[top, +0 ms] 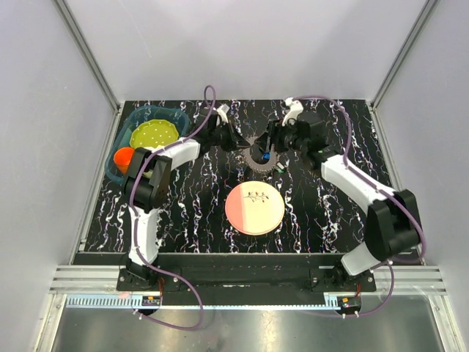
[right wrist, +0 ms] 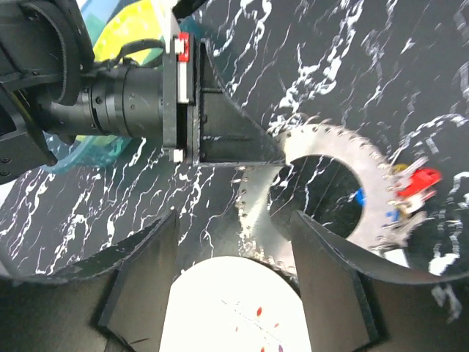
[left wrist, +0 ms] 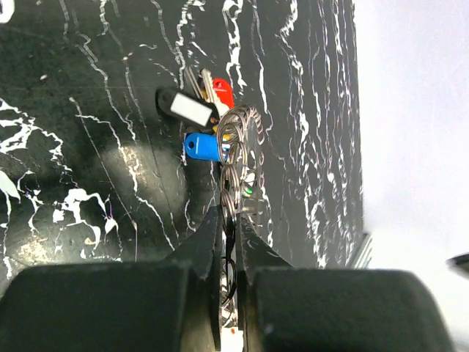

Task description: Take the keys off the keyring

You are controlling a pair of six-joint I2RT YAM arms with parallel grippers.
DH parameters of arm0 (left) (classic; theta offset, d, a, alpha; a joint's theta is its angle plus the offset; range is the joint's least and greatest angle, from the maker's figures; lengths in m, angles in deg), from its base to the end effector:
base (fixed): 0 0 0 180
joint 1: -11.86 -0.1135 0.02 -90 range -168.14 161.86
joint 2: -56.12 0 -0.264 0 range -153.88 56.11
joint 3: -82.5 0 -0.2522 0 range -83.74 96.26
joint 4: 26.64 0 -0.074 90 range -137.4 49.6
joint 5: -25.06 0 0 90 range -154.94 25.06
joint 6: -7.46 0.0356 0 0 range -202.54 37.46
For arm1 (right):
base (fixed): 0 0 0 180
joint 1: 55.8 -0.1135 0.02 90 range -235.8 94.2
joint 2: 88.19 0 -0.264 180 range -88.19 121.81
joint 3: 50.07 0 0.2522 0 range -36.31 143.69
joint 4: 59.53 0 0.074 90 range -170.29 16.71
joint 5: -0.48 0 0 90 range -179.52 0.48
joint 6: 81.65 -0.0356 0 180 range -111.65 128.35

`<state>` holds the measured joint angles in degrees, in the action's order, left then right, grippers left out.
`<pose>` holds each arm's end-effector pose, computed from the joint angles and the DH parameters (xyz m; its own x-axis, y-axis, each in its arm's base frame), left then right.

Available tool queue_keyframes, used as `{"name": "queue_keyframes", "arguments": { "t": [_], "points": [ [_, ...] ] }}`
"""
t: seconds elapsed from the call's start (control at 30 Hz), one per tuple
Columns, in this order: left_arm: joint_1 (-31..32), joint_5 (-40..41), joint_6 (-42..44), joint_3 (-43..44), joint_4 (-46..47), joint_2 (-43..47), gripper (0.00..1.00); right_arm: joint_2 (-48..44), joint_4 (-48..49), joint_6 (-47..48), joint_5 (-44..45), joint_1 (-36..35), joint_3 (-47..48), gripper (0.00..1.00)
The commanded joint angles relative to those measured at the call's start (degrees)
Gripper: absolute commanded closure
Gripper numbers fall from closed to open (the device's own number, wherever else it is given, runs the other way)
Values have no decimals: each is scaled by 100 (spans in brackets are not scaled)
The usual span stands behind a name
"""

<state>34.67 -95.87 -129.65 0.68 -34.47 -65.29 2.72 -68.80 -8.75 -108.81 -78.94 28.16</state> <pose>0.4343 -0.2025 0.1854 -0.8647 -0.3181 -0.3887 0.1541 0.5685 -0.8081 0.3357 0.1562 0.2819 -0.5204 0.0794 -0.8502 -0.5227 0.7577 0.3908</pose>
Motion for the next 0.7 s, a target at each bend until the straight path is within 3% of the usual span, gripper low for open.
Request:
{"name": "queue_keyframes", "arguments": {
  "t": [0.0, 0.1, 0.17, 0.3, 0.47, 0.67],
  "points": [
    [4, -685, 1543, 417, -292, 1090, 100, -889, -404, 707, 803, -16, 206, 32],
    [13, -807, 2396, 417, -819, 1547, 100, -1338, -651, 1024, 743, 37, 294, 30],
    [4, -948, 2802, 435, -1093, 1768, 100, -1540, -913, 1235, 366, 90, 391, 23],
    [4, -1405, 3803, 303, -1778, 2313, 100, -1498, -1766, 1595, -738, 213, 944, 18],
    [4, -1757, 4289, -162, -1885, 3157, 100, -1550, -1960, 1684, -1787, 336, 962, 10],
    [4, -2345, 4606, -742, -2167, 3860, 100, -1357, -2365, 1869, -3158, 398, 1086, 12]
  ]
}}
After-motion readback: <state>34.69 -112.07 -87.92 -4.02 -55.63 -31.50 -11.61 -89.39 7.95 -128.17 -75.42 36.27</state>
